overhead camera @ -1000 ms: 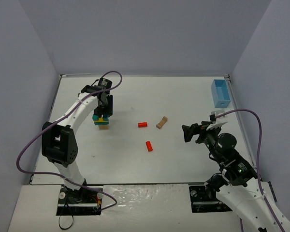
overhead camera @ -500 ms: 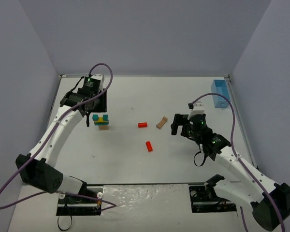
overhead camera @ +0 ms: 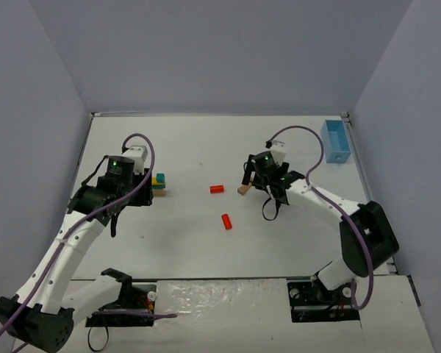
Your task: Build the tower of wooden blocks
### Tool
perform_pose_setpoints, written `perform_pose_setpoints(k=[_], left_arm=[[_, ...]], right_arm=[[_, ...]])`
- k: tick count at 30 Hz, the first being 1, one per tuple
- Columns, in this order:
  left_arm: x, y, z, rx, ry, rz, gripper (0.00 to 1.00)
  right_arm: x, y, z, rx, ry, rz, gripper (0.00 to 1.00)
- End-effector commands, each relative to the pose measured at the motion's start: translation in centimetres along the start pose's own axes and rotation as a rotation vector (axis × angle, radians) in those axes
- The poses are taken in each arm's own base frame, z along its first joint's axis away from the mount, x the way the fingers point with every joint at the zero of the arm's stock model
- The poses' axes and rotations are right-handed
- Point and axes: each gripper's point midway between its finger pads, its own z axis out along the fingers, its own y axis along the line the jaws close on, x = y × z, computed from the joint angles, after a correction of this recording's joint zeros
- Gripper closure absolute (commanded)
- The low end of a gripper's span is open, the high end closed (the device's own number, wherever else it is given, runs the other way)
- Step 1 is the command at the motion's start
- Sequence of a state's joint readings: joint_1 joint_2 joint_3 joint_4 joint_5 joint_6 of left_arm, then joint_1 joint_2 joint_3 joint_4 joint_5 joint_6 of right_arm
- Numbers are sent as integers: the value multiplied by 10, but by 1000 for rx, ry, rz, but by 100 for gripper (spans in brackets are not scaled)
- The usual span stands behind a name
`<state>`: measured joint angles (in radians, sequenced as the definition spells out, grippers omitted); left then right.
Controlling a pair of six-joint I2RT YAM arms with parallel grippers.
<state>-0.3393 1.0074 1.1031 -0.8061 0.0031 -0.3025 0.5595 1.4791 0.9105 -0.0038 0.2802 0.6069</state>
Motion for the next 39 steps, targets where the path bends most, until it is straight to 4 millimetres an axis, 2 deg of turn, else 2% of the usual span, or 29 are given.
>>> perform_pose_setpoints(k=[1, 5, 9, 12, 21, 26, 27, 28, 30, 32, 36, 38, 39], left_arm=[[7, -6, -5, 53, -40, -38, 62], [21, -8, -8, 71, -36, -76, 62], [23, -18, -13, 131, -32, -97, 62], [23, -20, -13, 142, -29, -99, 62], [32, -23, -8, 157, 5, -104, 62], [32, -24, -8, 162, 9, -106, 62], [32, -24, -8, 162, 9, -107, 62], [32, -24, -7, 162, 13, -107, 62], [31, -25, -7, 166, 15, -107, 62], [27, -30, -7, 189, 20, -106, 62], [14, -51, -19, 296, 16, -108, 62], [1, -66, -30, 383, -8, -101, 62], [-4, -73, -35, 428, -22, -98, 62]], right_arm=[[-34, 23, 21, 45, -107, 94, 22], [-30, 27, 44, 99, -105, 111, 25], [-16, 23, 63, 154, -80, 104, 35], [-9, 22, 73, 177, -65, 94, 40], [4, 19, 94, 230, -49, 79, 45], [9, 19, 97, 234, -36, 75, 58], [9, 19, 97, 233, -35, 75, 62], [9, 18, 97, 229, -30, 75, 74], [8, 19, 95, 222, -30, 77, 83], [0, 27, 88, 190, -38, 69, 98], [-20, 59, 61, 56, -73, -17, 100], [-43, 86, 18, -92, -137, -91, 100], [-47, 98, 0, -166, -161, -152, 100]])
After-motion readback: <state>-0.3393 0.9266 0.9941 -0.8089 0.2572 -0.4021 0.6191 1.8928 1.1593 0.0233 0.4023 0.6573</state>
